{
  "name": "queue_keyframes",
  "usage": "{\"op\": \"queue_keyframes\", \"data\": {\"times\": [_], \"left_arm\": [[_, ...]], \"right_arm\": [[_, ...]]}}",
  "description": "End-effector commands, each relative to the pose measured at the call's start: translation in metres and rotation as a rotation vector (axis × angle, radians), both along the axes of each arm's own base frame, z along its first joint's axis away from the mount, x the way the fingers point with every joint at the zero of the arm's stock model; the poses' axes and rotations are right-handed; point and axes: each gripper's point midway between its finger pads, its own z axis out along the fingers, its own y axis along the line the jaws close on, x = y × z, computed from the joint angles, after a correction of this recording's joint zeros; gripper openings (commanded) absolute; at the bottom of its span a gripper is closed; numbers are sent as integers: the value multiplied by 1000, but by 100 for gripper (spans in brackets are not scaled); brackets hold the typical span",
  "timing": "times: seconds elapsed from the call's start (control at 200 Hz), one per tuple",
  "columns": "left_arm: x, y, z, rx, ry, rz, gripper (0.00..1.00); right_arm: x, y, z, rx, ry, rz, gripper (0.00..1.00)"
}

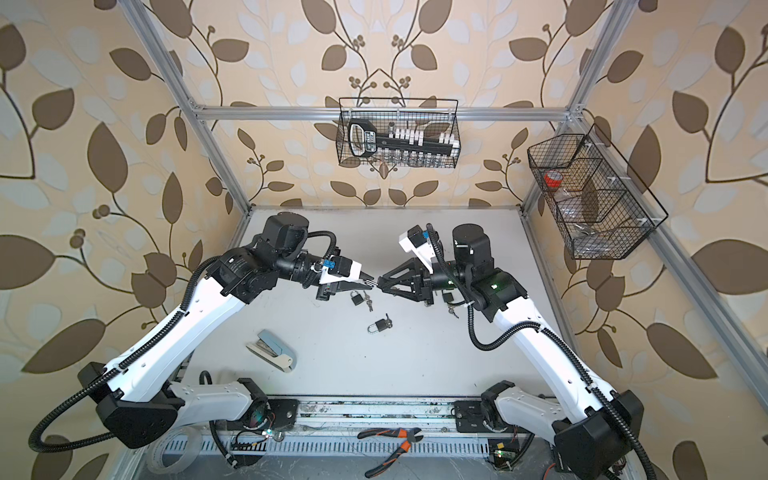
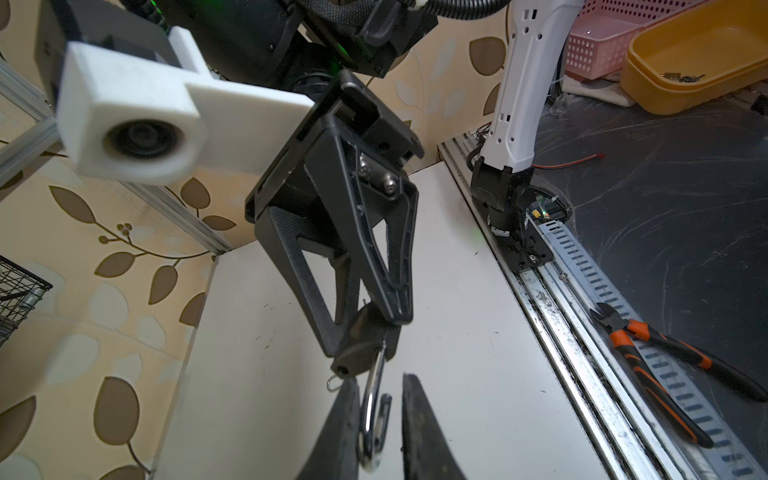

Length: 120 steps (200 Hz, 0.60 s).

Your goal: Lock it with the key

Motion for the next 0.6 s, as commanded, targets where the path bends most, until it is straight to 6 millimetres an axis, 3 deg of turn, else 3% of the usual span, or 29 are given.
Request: {"op": "queue_keyframes", "data": {"times": [0.0,0.11,0.22,0.3,0.355,0.465,0.595], "left_arm": [[-8,0,10,-13,-90,-48,15],[-10,0,15,-29,-88,-57,0],[-12,0,19,-53,-74,-54,0],[-7,-2,22,-77,-47,-18,0],[-5,-3,23,-92,-32,5,0],[11,-3,24,-120,20,116,0],[35,0,29,-172,165,305,0]], "right_arm": [[-2,2,14,35,-36,31,0],[0,2,15,34,-36,27,0],[0,2,15,35,-49,17,1],[6,0,17,32,-78,-33,25],[22,-5,14,11,-101,-144,45],[57,-23,4,-18,-160,-401,57],[68,-36,10,28,-207,-527,70]]}}
